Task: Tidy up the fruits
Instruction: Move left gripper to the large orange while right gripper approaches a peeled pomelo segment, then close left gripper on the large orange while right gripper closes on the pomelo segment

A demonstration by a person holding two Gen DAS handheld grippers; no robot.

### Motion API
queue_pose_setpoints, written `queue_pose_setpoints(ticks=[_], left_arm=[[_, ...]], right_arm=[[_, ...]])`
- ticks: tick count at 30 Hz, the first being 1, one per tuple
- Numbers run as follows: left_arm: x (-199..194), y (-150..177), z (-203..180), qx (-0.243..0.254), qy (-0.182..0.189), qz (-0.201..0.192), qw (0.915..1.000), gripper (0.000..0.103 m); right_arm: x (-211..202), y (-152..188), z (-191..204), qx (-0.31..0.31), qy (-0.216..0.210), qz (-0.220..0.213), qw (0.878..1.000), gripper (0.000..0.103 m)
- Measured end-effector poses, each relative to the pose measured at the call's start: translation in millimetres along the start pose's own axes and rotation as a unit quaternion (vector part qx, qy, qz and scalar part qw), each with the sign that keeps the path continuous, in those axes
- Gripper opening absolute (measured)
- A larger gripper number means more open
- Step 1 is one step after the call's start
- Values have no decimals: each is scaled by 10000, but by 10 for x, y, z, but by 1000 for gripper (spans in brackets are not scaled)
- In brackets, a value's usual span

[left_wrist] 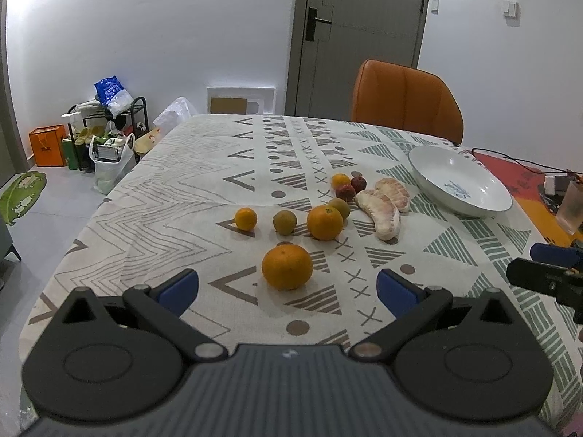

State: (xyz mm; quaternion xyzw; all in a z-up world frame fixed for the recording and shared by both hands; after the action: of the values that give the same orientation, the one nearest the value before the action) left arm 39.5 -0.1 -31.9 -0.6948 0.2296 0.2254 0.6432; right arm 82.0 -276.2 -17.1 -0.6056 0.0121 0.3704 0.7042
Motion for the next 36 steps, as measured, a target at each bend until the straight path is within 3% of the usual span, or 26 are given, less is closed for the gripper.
queue_pose_setpoints(ticks=[12,15,20,24,31,34,36], left_arm=[[151,16,76,-192,102,-137,9997,100],[214,12,121,-336,137,-115,9993,92],[350,27,168,-423,138,20,9990,69],[443,39,181,-529,195,103,9984,65],[592,17,113,-481,236,147,9985,64],[672,23,105,-491,240,220,9983,57],[725,35,107,-514,223,273,9981,46]], right_arm=[[173,-78,-53,-56,15,-105,9999,103],[271,-86,-83,-6,6,-82,10000,99],[424,-60,-100,45,-113,53,9999,91],[528,-53,-122,71,-128,131,9998,85],[680,-55,-143,116,-182,268,9994,82],[737,-56,-157,128,-200,304,9993,82],[772,-60,-169,135,-208,322,9992,81]])
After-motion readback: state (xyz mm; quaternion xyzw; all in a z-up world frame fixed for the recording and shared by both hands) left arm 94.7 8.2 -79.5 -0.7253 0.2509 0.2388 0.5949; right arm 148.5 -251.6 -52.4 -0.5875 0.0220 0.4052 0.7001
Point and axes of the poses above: each gripper's, at about its wrist camera, not at the fingertips, and x roughly the way its jaws point, z to its left, y to its underside, the point moved 5 cm from there along x, roughly the way its jaws point
